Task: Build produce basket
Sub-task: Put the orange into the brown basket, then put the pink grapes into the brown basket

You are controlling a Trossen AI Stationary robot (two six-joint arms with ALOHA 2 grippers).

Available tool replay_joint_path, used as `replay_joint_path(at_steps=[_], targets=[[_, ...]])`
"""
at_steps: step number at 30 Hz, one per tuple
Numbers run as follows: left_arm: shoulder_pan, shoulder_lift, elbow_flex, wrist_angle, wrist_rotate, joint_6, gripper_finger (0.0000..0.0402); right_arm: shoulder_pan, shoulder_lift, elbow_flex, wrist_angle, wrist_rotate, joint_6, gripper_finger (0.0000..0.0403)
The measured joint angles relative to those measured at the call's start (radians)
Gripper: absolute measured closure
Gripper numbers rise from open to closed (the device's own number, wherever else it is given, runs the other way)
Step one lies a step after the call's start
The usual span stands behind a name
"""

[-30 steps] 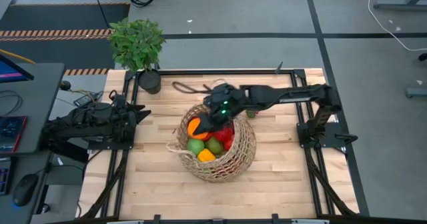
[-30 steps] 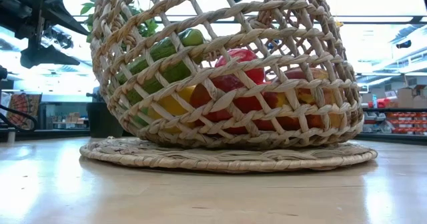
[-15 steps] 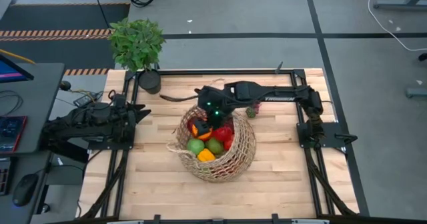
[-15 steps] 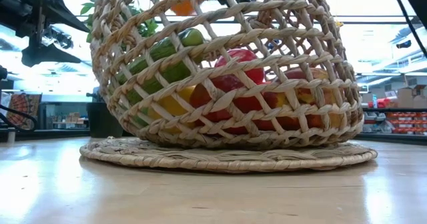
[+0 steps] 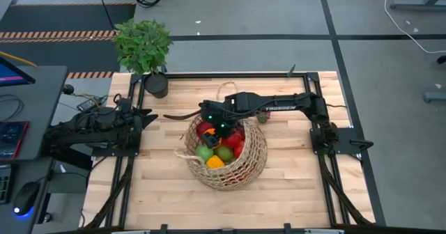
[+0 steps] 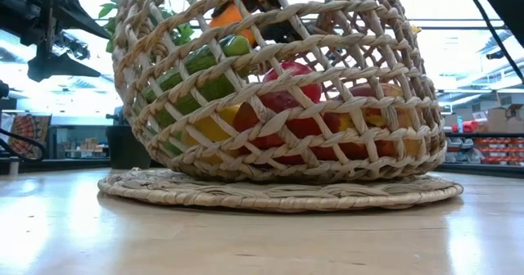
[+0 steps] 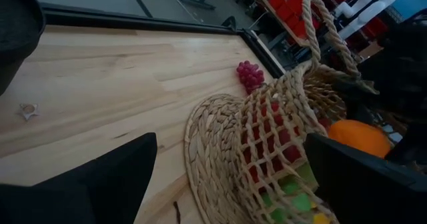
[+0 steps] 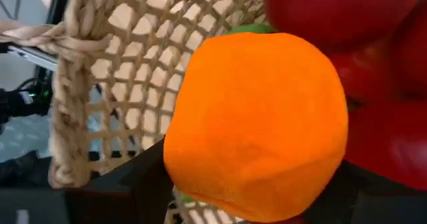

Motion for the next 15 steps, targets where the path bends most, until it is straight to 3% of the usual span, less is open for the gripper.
replay_joint_path(at_steps=[5, 15], targets=[[0.0, 0.0, 0.0, -0.002, 0.0, 0.0, 0.0012, -0.002, 0.011, -0.001, 0.019, 0.019, -0.055, 0.0114], [0.0, 0.0, 0.0, -0.002, 0.0, 0.0, 0.0012, -0.044, 0.011, -0.001, 0.033, -0.049, -0.05, 0.0008]])
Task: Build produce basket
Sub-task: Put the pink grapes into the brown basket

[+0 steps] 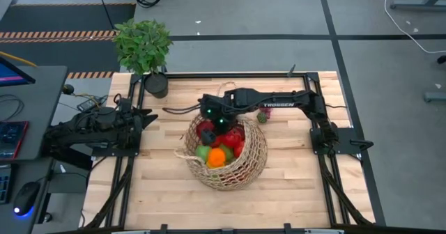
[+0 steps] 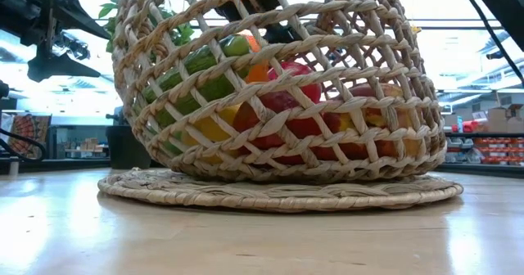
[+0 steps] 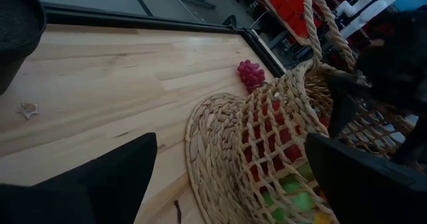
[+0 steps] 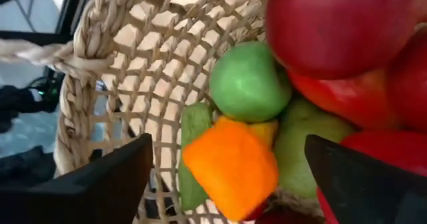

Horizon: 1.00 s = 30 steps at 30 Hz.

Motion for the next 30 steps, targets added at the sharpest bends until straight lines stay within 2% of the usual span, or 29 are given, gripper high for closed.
replay_joint_path(at_steps=[5, 13, 15, 17, 24, 28, 30], targets=[[0.0, 0.0, 0.0, 0.0, 0.0, 0.0, 0.0012, -0.017, -0.015, 0.054, 0.022, -0.004, 0.006, 0.0017], [0.0, 0.0, 0.0, 0.0, 0.0, 0.0, 0.0012, -0.013, -0.02, 0.298, 0.024, 0.081, -0.013, 0.0029], [0.0, 0.0, 0.0, 0.0, 0.0, 0.0, 0.0012, -0.011, -0.066, 0.264, 0.058, 0.104, -0.02, 0.003], [0.0, 0.0, 0.0, 0.001, 0.0, 0.0, 0.0012, -0.011, -0.107, 0.254, 0.007, 0.176, -0.036, 0.003], [0.0, 0.0, 0.0, 0.0, 0.0, 0.0, 0.0012, -0.015, -0.226, 0.251, -0.35, 0.51, -0.097, 0.003], [0.0, 0.0, 0.001, 0.0, 0.0, 0.0, 0.0012, -0.026, -0.272, 0.252, -0.548, 0.625, -0.097, 0.003], [0.0, 0.0, 0.001, 0.0, 0.0, 0.0, 0.0012, -0.039, -0.288, 0.228, -0.54, 0.65, -0.118, 0.003]])
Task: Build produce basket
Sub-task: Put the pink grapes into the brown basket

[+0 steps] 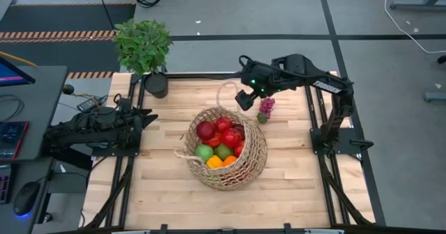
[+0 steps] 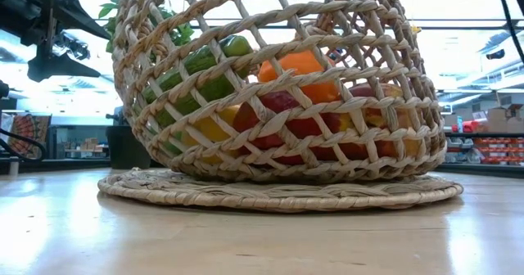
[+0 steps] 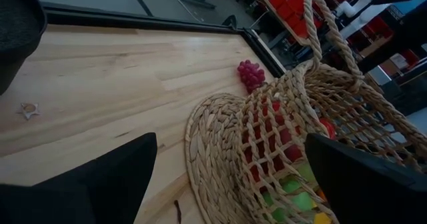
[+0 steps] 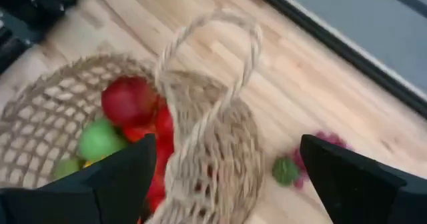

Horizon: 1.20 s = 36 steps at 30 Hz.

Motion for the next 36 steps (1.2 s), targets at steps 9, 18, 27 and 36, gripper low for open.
replay_joint_path(at_steps=[9, 18, 27, 36], targets=[[0.0, 0.0, 0.0, 0.001, 0.0, 0.0, 0.0012, -0.102, -0.139, -0.355, 0.058, -0.03, -0.078, 0.003], [0.0, 0.0, 0.0, 0.0, 0.0, 0.0, 0.0012, -0.246, -0.287, -0.874, 0.253, -0.105, 0.073, 0.0029], [0.0, 0.0, 0.0, 0.0, 0.0, 0.0, 0.0012, -0.382, -0.269, -1.15, 0.508, -0.188, 0.094, 0.0005], [0.0, 0.0, 0.0, 0.0, 0.0, 0.0, 0.0012, -0.392, -0.374, -1.157, 0.615, -0.2, 0.027, 0.002]])
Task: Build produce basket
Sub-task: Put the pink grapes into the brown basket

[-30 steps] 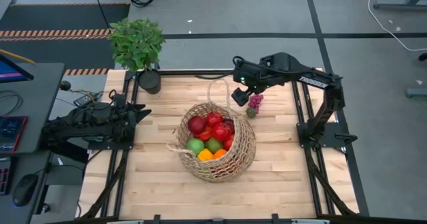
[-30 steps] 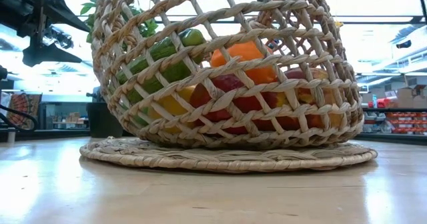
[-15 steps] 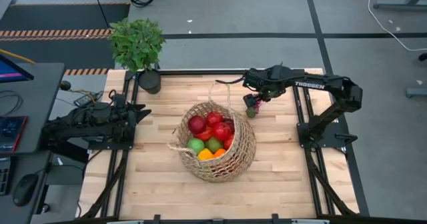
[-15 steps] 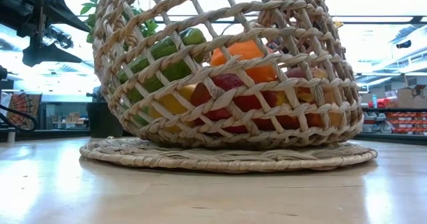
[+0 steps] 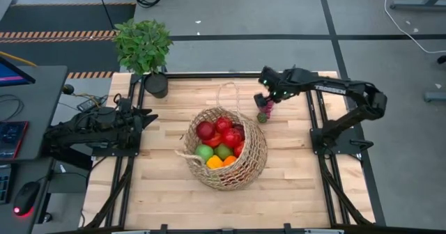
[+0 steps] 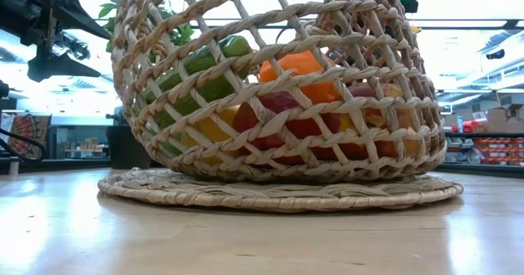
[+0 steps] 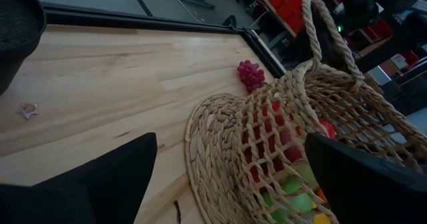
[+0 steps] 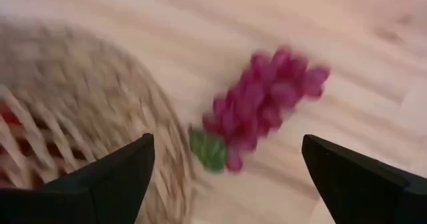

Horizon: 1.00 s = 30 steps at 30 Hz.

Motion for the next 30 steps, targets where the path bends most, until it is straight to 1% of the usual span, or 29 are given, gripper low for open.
replay_joint_path(at_steps=[2, 5, 10, 14, 19, 23, 28, 30], targets=[[0.0, 0.0, 0.0, 0.0, 0.0, 0.0, 0.0012, -0.043, -0.027, -0.015, 0.039, -0.012, 0.019, 0.002], [0.0, 0.0, 0.0, 0.0, 0.0, 0.0, 0.0012, -0.1, -0.035, -0.047, 0.046, -0.045, 0.049, 0.002], [0.0, 0.0, 0.0, 0.0, 0.0, 0.0, 0.0012, -0.148, -0.024, -0.125, 0.105, -0.066, 0.109, 0.002], [0.0, 0.0, 0.0, 0.0, 0.0, 0.0, 0.0012, -0.142, -0.022, -0.2, 0.212, -0.09, 0.209, 0.002], [0.0, 0.0, 0.0, 0.0, 0.0, 0.0, 0.0012, -0.128, -0.022, -0.274, 0.324, -0.074, 0.287, 0.002], [0.0, 0.0, 0.0, 0.0, 0.0, 0.0, 0.0012, -0.112, -0.022, -0.309, 0.337, -0.015, 0.331, 0.002], [0.0, 0.0, 0.0, 0.0, 0.0, 0.0, 0.0012, -0.086, -0.022, -0.325, 0.353, 0.0, 0.336, 0.0021], [0.0, 0.0, 0.0, 0.0, 0.0, 0.0, 0.0012, -0.067, -0.022, -0.325, 0.353, 0.031, 0.342, 0.0021]])
